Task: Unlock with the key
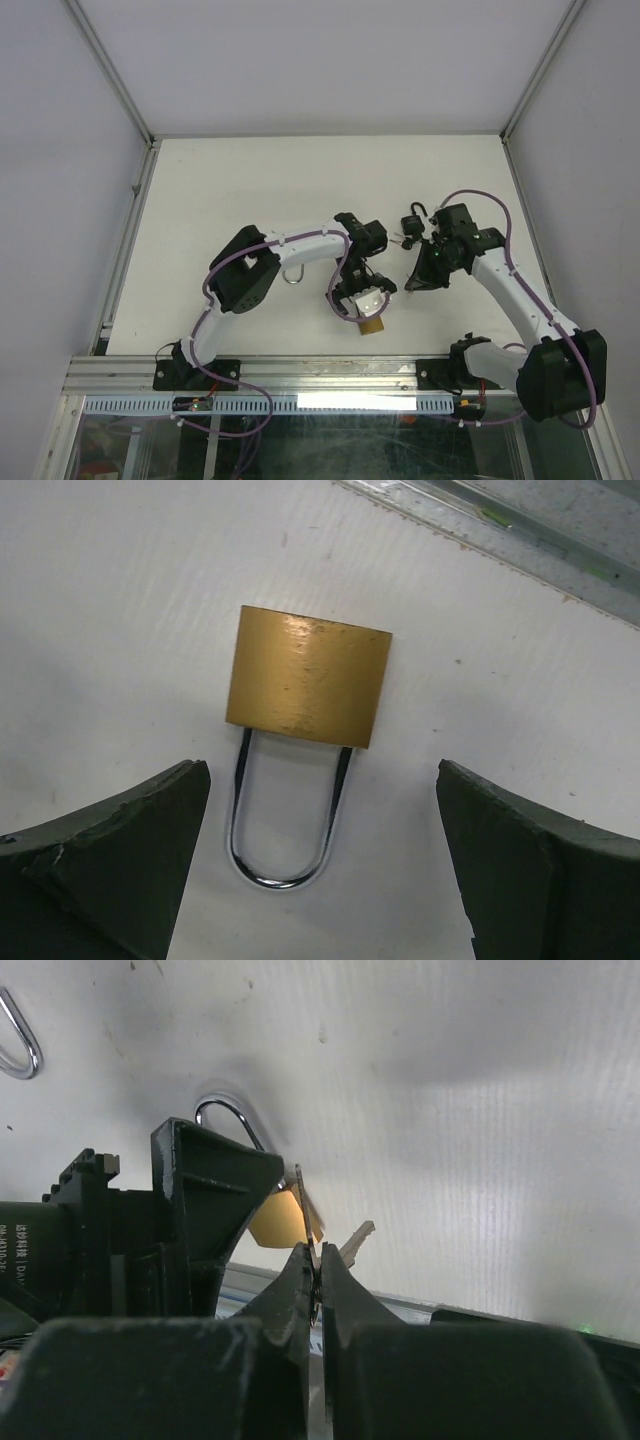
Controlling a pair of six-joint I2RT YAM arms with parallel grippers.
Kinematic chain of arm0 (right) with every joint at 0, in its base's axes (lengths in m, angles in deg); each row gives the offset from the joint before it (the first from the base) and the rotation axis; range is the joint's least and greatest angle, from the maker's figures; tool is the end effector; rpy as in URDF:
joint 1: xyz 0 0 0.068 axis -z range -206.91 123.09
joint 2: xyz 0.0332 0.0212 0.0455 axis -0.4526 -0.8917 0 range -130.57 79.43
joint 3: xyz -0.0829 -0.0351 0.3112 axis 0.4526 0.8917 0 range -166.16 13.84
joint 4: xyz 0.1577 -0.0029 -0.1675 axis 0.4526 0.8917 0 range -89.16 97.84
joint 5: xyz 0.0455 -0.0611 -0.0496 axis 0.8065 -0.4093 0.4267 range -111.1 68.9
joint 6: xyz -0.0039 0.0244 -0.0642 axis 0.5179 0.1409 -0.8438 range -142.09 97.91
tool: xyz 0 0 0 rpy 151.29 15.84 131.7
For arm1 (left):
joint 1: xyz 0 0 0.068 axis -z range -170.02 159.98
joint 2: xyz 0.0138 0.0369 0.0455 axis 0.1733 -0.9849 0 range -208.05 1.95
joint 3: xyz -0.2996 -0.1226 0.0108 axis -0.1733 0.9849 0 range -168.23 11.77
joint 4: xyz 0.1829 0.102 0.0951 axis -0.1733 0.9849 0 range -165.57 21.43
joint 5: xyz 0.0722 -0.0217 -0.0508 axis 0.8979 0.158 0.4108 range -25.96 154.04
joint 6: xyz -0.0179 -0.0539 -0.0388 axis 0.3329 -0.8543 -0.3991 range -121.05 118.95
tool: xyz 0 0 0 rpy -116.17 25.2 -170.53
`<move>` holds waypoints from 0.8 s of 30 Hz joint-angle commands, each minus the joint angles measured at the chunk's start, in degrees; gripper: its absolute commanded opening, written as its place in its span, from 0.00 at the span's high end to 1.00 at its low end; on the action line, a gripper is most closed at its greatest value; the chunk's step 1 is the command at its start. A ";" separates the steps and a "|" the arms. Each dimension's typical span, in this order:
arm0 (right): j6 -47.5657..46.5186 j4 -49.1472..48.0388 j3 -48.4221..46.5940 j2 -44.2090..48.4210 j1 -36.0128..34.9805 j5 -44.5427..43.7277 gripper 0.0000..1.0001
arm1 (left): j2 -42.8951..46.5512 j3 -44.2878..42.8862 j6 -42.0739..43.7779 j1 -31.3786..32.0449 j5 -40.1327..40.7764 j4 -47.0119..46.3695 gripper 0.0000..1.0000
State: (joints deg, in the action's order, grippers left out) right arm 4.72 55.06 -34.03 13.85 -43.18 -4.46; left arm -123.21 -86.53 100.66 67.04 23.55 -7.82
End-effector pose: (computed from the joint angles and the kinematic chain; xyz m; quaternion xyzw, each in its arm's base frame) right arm 0.1377 0.0568 0.2737 0.0671 0.9751 0.1900 0.0921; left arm 0.1918 -0.3624 0.2145 0.9189 0.1863 -0.3342 0.0964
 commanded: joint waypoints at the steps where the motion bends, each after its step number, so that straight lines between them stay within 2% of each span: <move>1: -1.43 3.42 -1.71 2.52 2.29 -2.43 1.00 | 1.06 -2.15 6.57 1.26 -0.77 5.01 0.01; 4: -2.37 5.06 -2.88 2.42 2.96 -5.18 1.00 | -0.38 -3.41 4.31 2.76 0.02 3.17 0.01; 10: -4.42 6.64 -4.85 4.10 4.35 -4.73 1.00 | -2.66 -4.44 3.58 4.43 0.72 2.66 0.01; 13: -7.34 5.99 -5.61 5.04 4.76 0.62 1.00 | -3.95 -4.43 3.65 5.43 2.56 2.17 0.01; 14: -11.45 6.75 -8.29 6.35 5.05 3.21 1.00 | -4.62 -4.31 3.84 5.56 3.49 2.30 0.01; 17: -14.24 9.14 -13.50 7.86 6.27 1.49 1.00 | -4.50 -3.41 5.14 5.61 3.97 2.53 0.01; 20: -15.31 9.85 -17.46 7.56 7.36 3.49 1.00 | -4.60 -2.61 6.04 5.86 3.89 2.19 0.01; 24: -19.71 8.25 -18.67 8.92 8.04 14.17 1.00 | -5.09 -2.51 6.28 6.39 4.41 2.16 0.04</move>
State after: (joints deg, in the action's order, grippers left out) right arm -8.90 63.87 -50.47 20.84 -35.95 -1.53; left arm -126.66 -89.32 103.17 72.44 26.63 -4.58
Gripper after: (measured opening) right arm 0.019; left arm 0.979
